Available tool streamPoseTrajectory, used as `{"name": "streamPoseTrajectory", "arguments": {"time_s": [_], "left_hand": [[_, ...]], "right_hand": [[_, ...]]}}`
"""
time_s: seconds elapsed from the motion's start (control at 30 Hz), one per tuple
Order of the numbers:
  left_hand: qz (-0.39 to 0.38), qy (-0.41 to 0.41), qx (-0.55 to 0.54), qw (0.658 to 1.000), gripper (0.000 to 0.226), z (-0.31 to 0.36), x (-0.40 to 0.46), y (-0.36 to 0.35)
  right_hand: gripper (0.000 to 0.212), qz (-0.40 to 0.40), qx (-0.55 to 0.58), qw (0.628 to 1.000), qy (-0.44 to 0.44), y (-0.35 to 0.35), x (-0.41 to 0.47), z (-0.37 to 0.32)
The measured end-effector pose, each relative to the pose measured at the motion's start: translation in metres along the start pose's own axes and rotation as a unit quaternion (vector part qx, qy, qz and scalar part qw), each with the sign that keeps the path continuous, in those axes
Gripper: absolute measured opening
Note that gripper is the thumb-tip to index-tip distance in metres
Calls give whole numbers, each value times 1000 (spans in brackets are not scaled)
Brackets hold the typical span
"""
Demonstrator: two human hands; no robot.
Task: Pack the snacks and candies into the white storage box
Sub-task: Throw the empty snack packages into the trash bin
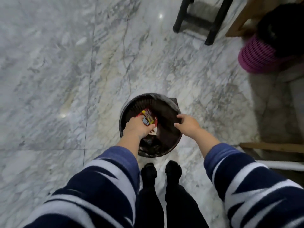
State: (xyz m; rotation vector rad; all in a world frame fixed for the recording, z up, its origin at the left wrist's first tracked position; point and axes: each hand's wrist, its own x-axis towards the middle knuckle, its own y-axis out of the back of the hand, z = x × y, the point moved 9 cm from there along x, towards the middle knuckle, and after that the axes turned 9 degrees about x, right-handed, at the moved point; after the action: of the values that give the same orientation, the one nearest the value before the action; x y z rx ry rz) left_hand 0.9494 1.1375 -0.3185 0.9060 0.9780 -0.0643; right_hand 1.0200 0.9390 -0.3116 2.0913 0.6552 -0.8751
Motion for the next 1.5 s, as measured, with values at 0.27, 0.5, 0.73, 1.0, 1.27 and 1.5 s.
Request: {"name": "streamPoseTrajectory", "arguments": {"time_s": [0.27,0.5,0.73,1.0,1.27,1.5], "left_hand": [[37,-194,105,975,59,165,-111,112],[48,-374,245,893,64,322,-253,106],[39,-519,327,789,59,411,-418,-2],[2,-640,385,665,54,421,-635,-196],[-82,-726,402,552,56,382,-834,-375],[-103,-786,405,454,54,377,-978,-472]], "right_hand": [[49,108,-33,993,19,147,-141,-35],[49,238,10,971,-7,256,-299,17],[45,360,102,926,-52,289,-457,151],[42,436,190,862,-176,226,-654,358],[40,497,249,786,-270,142,-847,515],[38,565,298,697,-326,99,-976,611]]}}
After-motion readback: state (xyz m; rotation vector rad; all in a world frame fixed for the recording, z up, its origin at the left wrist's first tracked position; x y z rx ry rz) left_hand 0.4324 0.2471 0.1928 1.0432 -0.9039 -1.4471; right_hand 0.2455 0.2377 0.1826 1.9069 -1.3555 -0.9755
